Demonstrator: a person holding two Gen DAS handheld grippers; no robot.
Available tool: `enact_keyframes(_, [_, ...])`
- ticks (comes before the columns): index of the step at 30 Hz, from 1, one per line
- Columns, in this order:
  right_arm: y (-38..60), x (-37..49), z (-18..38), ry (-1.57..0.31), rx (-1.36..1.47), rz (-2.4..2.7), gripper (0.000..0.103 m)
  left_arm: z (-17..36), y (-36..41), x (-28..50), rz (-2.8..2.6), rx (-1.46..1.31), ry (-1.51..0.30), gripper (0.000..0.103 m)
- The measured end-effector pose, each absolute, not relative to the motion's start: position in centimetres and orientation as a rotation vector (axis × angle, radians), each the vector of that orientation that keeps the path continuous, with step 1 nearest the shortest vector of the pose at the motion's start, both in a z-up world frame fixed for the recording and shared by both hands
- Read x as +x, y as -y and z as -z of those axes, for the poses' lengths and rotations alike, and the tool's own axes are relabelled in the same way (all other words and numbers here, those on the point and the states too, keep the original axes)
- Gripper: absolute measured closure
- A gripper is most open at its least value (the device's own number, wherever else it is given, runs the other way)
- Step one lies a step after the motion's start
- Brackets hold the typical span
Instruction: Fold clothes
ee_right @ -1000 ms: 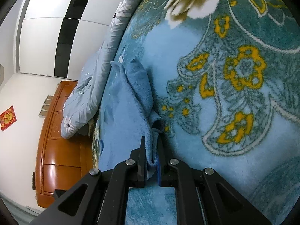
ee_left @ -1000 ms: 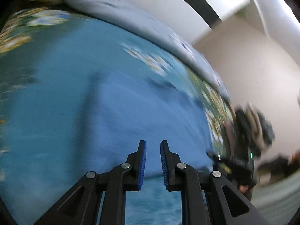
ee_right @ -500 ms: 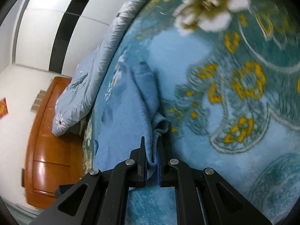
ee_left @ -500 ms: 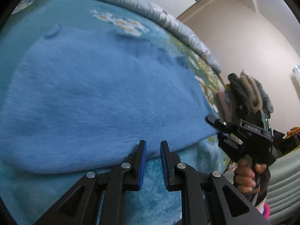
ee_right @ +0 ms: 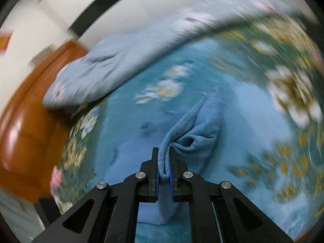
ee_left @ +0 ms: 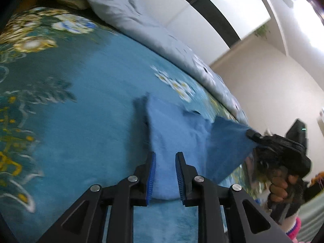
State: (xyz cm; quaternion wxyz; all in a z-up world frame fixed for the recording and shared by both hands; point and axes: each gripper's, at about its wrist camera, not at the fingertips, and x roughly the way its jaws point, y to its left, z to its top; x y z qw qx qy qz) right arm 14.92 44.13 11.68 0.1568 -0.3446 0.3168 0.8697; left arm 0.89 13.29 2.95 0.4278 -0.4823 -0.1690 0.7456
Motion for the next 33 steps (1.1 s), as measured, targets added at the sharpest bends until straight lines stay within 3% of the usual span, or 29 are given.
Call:
enact_keyframes(4, [-37.6, 11.3, -13.0, -0.616, -1.06, -2.68, 0.095, -1.9, -12.1, 0.3, -1.867, -1.239, 0.45, 0.077])
enact_keyframes(7, [-33.3, 9.8, -10.6, -0.462, -1.196, -2.757, 0.095, -1.3, -11.3, 0.0, -1.874, -1.258, 0.46, 0.077])
enact_keyframes(15, [-27.3, 8.6, -4.5, -0.273, -1.488, -2.758, 0.094, -0.6, -11.0, -0.4, -1.863, -1.283, 0.474, 0.075])
enact_keyframes(18, [-27.2, 9.0, -4.5, -0.282, -1.486, -2.773, 0.089, -0.5, -11.5, -0.2, -1.845, -1.284, 0.468, 0.073])
enact_keyframes(22, [-26.9, 10.0, -5.2, -0.314, -1.495, -2.884, 0.068, -1.1, -11.8, 0.5, -1.818, -1.262, 0.457, 0.068])
enact_keyframes(28, [-31.7, 13.5, -6.0, -0.513, -1.343, -2.836, 0.064, -1.9, -13.2, 1.5, -1.764, -1.221, 0.419, 0.059])
enact_keyframes(33, [-38.7, 17.1, -4.6, -0.868, -1.184, -2.585, 0.061, -1.1, -14.8, 2.3, -1.775, -1.269, 0.322, 0.055])
